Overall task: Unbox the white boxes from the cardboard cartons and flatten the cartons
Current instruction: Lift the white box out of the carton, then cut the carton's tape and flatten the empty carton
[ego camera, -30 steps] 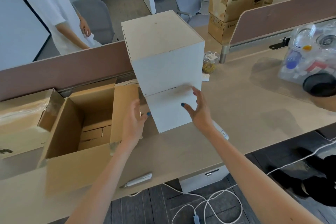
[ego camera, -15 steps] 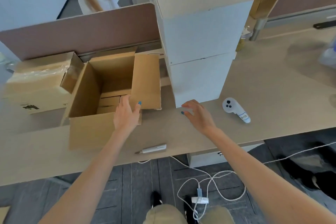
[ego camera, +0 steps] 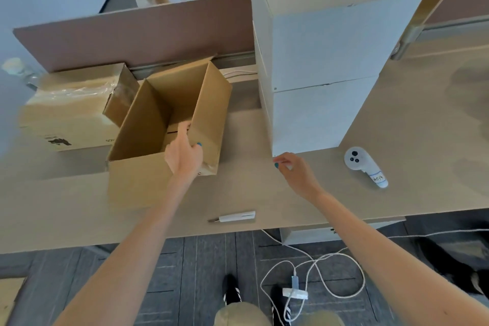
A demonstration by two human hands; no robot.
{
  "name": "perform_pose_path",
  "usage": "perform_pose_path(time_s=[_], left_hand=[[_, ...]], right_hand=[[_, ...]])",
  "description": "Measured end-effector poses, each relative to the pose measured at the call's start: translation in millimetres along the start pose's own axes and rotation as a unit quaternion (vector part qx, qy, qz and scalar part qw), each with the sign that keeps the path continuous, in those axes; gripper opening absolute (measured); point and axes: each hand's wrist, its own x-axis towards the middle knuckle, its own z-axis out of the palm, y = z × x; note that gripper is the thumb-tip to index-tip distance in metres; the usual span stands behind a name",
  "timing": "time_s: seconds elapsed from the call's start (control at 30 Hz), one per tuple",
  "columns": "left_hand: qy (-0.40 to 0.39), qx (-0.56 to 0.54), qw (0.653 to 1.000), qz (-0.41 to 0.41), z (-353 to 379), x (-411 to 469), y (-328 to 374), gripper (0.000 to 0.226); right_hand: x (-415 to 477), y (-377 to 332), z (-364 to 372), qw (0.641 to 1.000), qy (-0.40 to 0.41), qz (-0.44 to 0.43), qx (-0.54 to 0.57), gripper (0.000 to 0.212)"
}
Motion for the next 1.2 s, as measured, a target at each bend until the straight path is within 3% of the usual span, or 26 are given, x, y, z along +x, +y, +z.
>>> perform_pose_path(time_s=[0.2,0.47,0.67,0.77,0.9,1.0,1.1,1.2], left_hand=[[0.018,-0.165,0.986,-0.028,-53.0,11.7,-12.3,0.055],[-0.046,-0.298,0.952,-0.05,-138.6,36.7,-31.6,0.065],[-0.059,-0.443,0.889,-0.101,-178.0,48.1,-52.1,0.061],[-0.11,-0.506,0.846,-0.128,-185.7,56.0,-73.5,0.058],[-0.132,-0.566,0.795,-0.173,-180.3,58.0,-90.9,0.051],[-0.161,-0.585,0.772,-0.19,-172.1,56.1,-97.2,0.047],[-0.159,-0.538,0.811,-0.163,-161.1,49.3,-103.5,0.045],[-0.133,-0.524,0.827,-0.155,-143.8,46.4,-115.8,0.044]], right_hand=[[21.5,-21.1,23.7,0.994,-0.001,0.066,0.088,0.024],[36.4,-57.2,65.7,0.978,-0.016,0.127,0.166,0.019],[40.4,-84.2,90.9,0.958,-0.02,0.157,0.238,0.01],[40.2,-97.5,99.8,0.959,-0.019,0.157,0.237,0.019],[40.5,-112.5,107.9,0.936,-0.063,0.186,0.292,0.053],[37.3,-120.3,106.6,0.906,-0.086,0.172,0.378,0.042],[33.4,-125.3,102.2,0.901,-0.056,0.148,0.405,0.043],[33.4,-137.5,97.6,0.914,-0.014,0.124,0.386,0.029]])
